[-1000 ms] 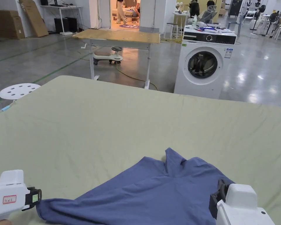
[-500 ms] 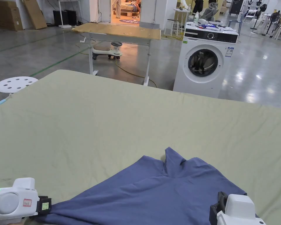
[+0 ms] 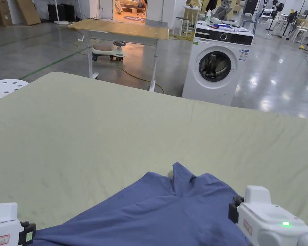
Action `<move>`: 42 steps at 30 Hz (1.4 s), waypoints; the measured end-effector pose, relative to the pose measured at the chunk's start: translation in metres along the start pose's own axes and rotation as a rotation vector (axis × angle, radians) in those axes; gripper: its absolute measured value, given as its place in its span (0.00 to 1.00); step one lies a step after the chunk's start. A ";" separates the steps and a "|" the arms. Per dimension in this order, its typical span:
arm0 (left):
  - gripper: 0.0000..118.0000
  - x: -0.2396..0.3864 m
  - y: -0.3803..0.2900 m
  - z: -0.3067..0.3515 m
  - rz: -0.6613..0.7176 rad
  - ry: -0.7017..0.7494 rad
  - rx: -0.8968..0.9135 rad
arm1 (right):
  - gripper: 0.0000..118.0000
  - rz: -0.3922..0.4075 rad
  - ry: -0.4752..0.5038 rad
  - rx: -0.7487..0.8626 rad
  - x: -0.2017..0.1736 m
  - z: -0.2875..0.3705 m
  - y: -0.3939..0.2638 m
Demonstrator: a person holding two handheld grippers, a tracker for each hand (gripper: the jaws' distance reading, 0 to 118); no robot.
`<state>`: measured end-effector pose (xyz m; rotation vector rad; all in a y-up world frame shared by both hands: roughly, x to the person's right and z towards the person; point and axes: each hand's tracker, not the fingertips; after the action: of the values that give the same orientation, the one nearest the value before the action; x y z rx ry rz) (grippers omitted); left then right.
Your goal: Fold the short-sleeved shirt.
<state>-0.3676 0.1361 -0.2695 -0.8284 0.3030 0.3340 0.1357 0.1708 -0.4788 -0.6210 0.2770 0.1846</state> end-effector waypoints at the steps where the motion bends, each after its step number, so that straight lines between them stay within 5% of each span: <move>1: 0.00 0.000 -0.001 0.004 0.007 -0.007 0.013 | 0.35 0.010 0.006 -0.050 0.009 -0.017 0.010; 2: 0.00 0.000 -0.002 0.007 0.011 -0.011 0.022 | 0.51 0.028 0.002 -0.081 0.012 -0.031 0.017; 8: 0.00 0.002 -0.007 0.017 0.014 -0.019 0.061 | 0.56 0.147 0.039 -0.201 0.026 -0.114 0.054; 20: 0.00 0.012 -0.008 0.022 0.020 0.003 0.048 | 0.59 0.140 0.117 -0.344 0.030 -0.204 0.056; 22: 0.00 0.014 -0.008 0.022 0.016 0.008 0.047 | 0.53 0.118 0.118 -0.337 0.028 -0.199 0.057; 24: 0.00 0.015 -0.007 0.022 0.010 0.012 0.045 | 0.37 0.109 0.139 -0.329 0.028 -0.197 0.057; 25: 0.00 0.016 -0.007 0.023 0.002 0.015 0.045 | 0.27 0.122 0.145 -0.323 0.022 -0.191 0.056; 26: 0.00 0.017 -0.007 0.023 -0.005 0.019 0.044 | 0.06 0.150 0.152 -0.309 0.019 -0.190 0.055; 33: 0.00 0.020 -0.005 0.025 -0.033 0.037 0.073 | 0.03 0.290 0.087 -0.231 -0.012 -0.154 0.051; 42: 0.00 0.013 0.001 0.032 -0.038 0.012 0.141 | 0.03 0.161 0.035 -0.041 0.015 -0.057 0.070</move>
<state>-0.3518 0.1635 -0.2546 -0.6966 0.3177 0.2687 0.1205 0.1946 -0.5657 -0.6435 0.3577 0.3357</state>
